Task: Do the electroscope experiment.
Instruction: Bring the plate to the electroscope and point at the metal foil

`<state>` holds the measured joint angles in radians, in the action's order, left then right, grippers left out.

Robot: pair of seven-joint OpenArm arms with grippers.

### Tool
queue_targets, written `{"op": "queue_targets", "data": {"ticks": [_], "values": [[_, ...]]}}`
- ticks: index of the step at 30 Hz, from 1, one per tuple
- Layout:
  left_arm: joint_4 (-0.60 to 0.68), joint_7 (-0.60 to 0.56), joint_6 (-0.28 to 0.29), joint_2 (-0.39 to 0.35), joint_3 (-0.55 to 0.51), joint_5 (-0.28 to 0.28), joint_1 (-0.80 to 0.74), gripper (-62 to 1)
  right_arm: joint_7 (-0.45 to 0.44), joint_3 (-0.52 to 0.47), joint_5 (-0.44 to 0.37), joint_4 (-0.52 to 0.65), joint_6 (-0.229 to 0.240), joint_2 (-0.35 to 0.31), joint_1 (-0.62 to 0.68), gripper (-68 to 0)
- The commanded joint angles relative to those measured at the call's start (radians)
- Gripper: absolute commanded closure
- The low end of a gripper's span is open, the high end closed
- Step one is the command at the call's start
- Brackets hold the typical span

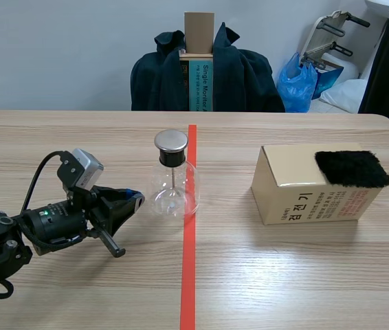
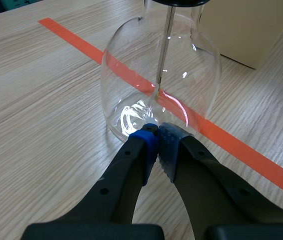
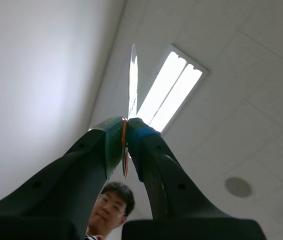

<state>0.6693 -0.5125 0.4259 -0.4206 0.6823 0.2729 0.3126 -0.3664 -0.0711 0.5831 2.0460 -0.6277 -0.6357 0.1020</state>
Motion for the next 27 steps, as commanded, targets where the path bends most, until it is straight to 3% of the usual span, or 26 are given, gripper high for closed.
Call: {"op": "queue_targets", "data": {"ticks": [1, 7, 11, 19, 27], "values": [[0.022, -0.013, 0.002, -0.003, -0.008, 0.011, 0.003, -3.0, 0.005, 0.026, 0.026, -0.011, 0.016, 0.029, -0.019, -0.8], [0.022, -0.007, -0.025, -0.004, -0.008, 0.01, 0.003, -3.0, 0.013, 0.199, 0.186, -0.096, 0.111, 0.148, -0.039, -0.8], [0.022, -0.003, -0.024, -0.004, -0.008, 0.011, 0.003, -3.0, 0.013, 0.285, 0.252, -0.187, 0.18, 0.206, -0.047, -0.8], [0.022, 0.008, -0.025, -0.004, -0.008, 0.011, 0.003, -3.0, 0.011, 0.395, 0.346, -0.41, 0.203, 0.296, -0.091, -0.8], [0.022, 0.008, -0.024, -0.004, -0.008, 0.015, 0.003, -3.0, -0.01, 0.419, 0.402, -0.62, 0.201, 0.375, -0.134, -0.8]]}}
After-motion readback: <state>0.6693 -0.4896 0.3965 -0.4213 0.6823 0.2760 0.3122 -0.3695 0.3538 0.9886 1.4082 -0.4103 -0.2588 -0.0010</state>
